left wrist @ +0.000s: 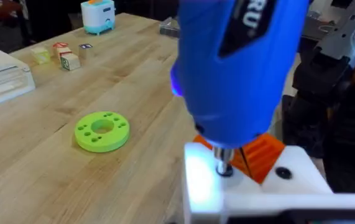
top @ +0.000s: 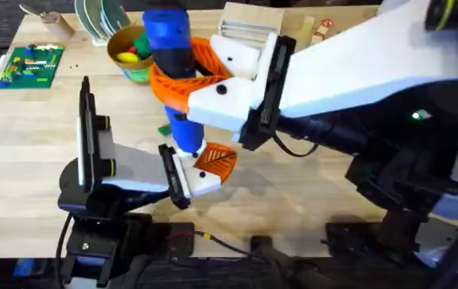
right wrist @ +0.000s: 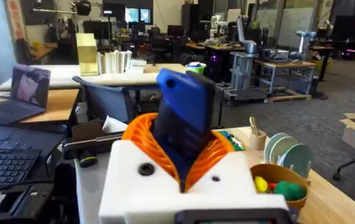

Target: Pick up the gripper from the table and insert it into the empty holder that is missing its gripper. Then pick up a screw, insert it into the mounting hole, and use the screwdriver to tighten it. Finally, clean up the table by picking up the vegetable and placing it into the bucket.

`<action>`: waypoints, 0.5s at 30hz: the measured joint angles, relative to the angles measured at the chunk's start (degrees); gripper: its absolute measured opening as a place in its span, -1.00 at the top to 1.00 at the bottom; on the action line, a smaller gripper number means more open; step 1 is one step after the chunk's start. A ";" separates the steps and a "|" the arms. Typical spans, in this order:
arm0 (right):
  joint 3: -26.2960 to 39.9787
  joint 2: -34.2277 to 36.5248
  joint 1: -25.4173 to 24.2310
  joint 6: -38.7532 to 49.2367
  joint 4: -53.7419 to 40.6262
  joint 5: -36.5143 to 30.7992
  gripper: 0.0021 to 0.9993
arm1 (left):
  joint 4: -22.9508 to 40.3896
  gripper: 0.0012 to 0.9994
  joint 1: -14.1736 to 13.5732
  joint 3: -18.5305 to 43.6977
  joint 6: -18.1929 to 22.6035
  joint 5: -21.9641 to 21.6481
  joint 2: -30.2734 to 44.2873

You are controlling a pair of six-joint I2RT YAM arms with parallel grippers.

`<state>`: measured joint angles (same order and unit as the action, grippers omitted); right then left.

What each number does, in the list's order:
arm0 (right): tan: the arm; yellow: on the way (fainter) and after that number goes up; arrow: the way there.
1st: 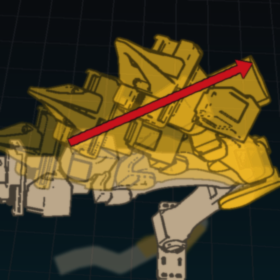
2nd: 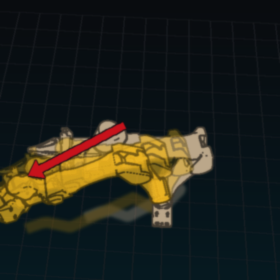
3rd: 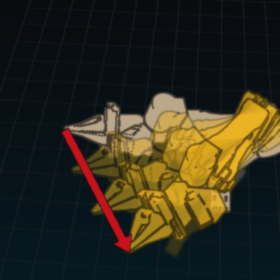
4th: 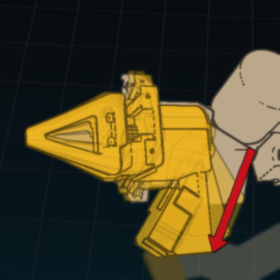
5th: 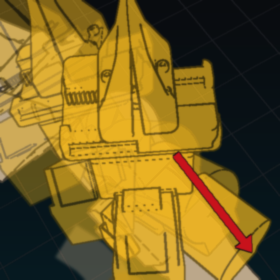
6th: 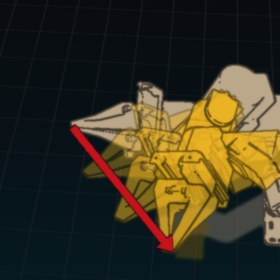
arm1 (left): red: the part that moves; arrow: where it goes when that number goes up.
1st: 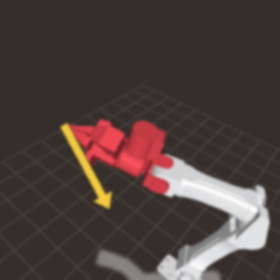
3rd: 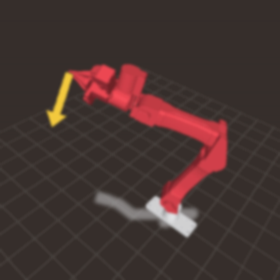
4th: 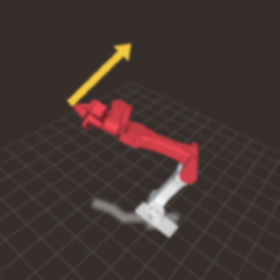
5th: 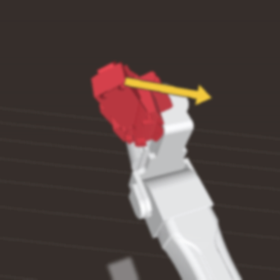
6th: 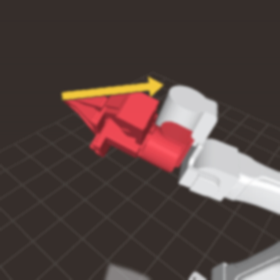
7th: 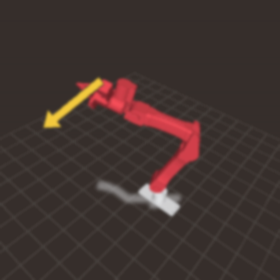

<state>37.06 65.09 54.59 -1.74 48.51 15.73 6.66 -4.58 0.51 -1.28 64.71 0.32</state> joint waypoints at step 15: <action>0.00 -0.44 0.00 0.04 -0.67 0.00 0.96 | 0.00 0.98 0.00 0.00 0.00 0.00 -0.02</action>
<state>37.06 64.66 54.59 -1.69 47.84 15.72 6.66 -4.58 0.51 -1.28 64.71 0.30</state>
